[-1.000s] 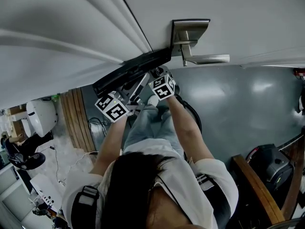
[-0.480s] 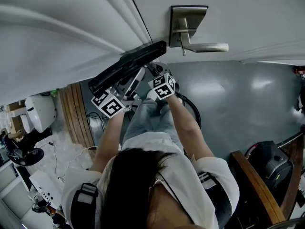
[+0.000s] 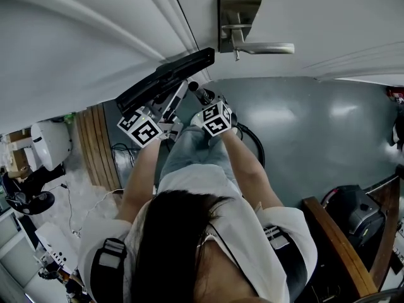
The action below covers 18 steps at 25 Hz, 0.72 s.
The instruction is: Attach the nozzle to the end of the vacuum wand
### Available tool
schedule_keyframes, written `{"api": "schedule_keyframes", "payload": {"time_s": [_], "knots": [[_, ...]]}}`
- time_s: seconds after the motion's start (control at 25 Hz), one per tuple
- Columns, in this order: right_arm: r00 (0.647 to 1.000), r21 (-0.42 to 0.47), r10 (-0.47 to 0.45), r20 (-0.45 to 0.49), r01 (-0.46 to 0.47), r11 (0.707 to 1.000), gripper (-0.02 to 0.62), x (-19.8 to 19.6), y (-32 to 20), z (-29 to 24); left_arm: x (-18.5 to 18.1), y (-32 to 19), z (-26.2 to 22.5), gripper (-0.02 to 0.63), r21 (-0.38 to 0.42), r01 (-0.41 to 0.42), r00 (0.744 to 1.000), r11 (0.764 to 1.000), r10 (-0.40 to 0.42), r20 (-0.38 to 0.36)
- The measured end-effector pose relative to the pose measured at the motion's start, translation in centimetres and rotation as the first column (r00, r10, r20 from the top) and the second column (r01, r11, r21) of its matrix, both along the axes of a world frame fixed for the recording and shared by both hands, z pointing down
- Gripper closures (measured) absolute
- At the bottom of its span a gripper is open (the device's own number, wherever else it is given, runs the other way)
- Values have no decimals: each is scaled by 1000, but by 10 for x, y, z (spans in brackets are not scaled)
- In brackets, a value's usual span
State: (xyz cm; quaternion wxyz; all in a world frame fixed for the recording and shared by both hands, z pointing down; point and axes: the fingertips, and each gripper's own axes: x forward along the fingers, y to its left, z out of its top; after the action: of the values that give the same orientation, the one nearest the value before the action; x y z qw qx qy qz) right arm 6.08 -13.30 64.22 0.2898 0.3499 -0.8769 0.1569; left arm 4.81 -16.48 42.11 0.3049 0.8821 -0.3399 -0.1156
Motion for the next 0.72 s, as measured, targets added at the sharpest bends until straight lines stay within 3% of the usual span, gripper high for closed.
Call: {"api": "schedule_keyframes", "payload": {"time_s": [0.16,0.72], "knots": [[1000,11,0,0,0,1000,482,4,10,-1,7,4,4,443,2,-3,1000,1000,3,29],[1000,25,-8,14,8,1000,482,11,22,-5,28,12,13,443,-2,-38,999,999,38,6]]}}
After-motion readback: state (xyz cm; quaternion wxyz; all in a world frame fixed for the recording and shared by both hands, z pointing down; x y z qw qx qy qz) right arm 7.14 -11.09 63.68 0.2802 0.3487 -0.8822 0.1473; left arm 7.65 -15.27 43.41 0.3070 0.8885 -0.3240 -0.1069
